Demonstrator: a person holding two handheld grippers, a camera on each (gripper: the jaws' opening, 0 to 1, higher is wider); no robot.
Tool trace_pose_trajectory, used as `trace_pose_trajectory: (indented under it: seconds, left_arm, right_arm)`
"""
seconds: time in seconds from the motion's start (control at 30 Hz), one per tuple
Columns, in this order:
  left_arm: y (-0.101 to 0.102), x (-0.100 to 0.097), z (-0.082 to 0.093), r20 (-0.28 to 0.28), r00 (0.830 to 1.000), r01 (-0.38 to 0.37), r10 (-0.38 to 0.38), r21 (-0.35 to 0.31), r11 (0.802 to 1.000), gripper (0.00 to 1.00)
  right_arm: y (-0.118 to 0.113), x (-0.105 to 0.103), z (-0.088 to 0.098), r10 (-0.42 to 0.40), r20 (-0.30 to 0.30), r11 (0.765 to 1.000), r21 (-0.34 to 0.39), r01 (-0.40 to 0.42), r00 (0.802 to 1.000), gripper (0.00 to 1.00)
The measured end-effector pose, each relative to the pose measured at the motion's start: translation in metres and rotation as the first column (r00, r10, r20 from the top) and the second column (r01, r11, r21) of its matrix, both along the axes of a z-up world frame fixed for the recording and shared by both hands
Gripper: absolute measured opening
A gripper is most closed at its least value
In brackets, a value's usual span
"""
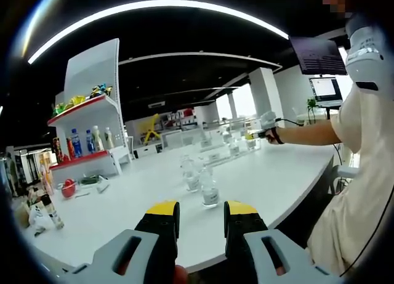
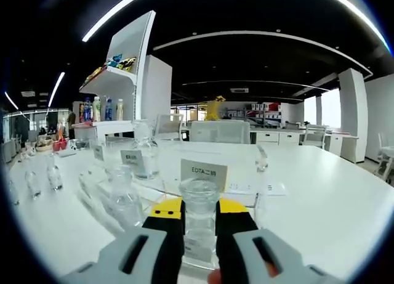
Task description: Identify the label on the chemical reagent bottle, grasp the chemical reagent bottle, and place it in the designated position on the reagent rack
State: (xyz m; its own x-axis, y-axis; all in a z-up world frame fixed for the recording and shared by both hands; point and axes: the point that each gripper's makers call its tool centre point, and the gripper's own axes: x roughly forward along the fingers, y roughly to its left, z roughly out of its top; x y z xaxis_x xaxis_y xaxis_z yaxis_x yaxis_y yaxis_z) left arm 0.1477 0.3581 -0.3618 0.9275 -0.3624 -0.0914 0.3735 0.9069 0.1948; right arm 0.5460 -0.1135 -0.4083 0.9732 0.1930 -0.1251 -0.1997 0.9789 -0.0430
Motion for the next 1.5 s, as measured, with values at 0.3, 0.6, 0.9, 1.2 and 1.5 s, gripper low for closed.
trace_pose_trajectory:
  seconds: [0.3, 0.6, 0.9, 1.2, 1.5]
  left_arm:
    - [-0.001, 0.000, -0.001, -0.002, 1.000, 0.007, -0.007, 0.001, 1.000, 0.29]
    - [-0.003, 0.001, -0.001, -0.002, 1.000, 0.011, -0.011, 0.000, 1.000, 0.29]
    - [-0.009, 0.001, 0.000, 0.002, 1.000, 0.032, -0.032, 0.005, 0.999, 0.29]
    - [-0.008, 0.000, 0.003, 0.005, 1.000, 0.029, -0.029, 0.009, 1.000, 0.29]
    - [-0.012, -0.002, 0.007, 0.021, 0.999, 0.042, -0.043, 0.010, 0.999, 0.29]
  right_arm:
    - [0.000, -0.002, 0.001, -0.004, 0.006, 1.000, 0.002, 0.004, 1.000, 0.19]
    - [-0.002, -0.006, 0.000, 0.002, 0.002, 1.000, 0.023, -0.002, 1.000, 0.20]
    - [-0.001, -0.010, 0.000, 0.008, -0.017, 0.999, 0.051, -0.007, 1.000, 0.23]
    - [0.005, -0.023, 0.002, 0.042, -0.007, 0.999, 0.018, -0.042, 0.999, 0.27]
    - [0.011, -0.056, 0.011, 0.078, 0.016, 0.997, 0.026, -0.079, 0.997, 0.29]
